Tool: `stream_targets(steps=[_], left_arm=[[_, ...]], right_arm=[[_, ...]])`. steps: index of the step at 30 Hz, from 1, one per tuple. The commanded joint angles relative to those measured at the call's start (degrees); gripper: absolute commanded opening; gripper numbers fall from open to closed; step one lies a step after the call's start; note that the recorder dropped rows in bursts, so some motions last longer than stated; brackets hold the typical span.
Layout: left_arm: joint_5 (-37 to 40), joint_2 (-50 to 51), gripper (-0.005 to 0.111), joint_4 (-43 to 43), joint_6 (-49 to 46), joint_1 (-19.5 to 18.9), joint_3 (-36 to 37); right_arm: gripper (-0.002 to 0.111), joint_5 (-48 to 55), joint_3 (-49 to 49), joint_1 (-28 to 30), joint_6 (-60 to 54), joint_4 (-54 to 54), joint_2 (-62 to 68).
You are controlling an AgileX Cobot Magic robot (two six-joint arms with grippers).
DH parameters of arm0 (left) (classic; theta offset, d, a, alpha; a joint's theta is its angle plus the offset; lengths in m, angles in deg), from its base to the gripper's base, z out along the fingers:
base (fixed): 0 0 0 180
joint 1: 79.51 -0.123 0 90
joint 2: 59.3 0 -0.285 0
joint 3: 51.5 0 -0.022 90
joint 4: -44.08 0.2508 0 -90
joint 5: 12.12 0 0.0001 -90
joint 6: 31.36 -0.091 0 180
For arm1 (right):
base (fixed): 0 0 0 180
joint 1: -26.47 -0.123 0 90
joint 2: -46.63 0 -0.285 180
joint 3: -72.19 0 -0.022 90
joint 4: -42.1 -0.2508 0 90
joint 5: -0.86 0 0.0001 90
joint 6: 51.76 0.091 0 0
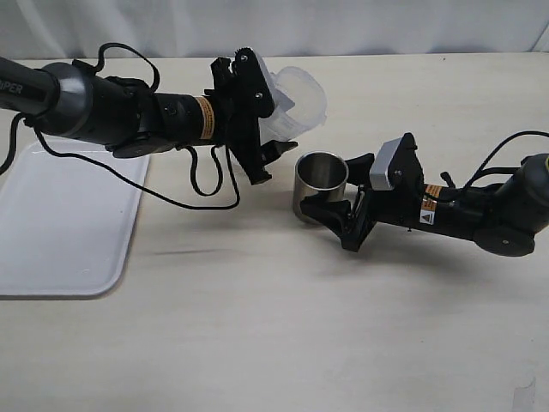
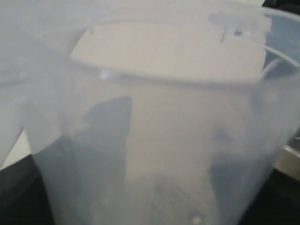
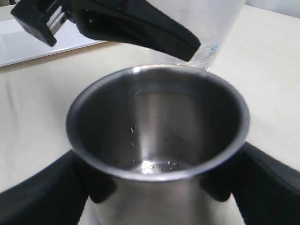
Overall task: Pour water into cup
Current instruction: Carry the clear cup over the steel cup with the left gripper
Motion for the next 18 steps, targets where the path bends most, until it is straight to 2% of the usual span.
stream_targets(steps=[1,13,18], left_arm=[[-1.3,-0.2,0.0,-3.0,-4.0,0.4,-0.7],[-0.8,-0.2,0.0,-3.2,-10.7,0.7,-0.7],[0.1,-0.2,0.0,-9.3,-18.0,1.5,-0.7]], right_arm=[[0.004,-0.6,0.1,0.0,-0.5,0.5,0.0],[0.004,-0.6,0.1,0.0,-0.5,0.5,0.0],[0.004,-0.6,0.1,0.0,-0.5,0.5,0.0]])
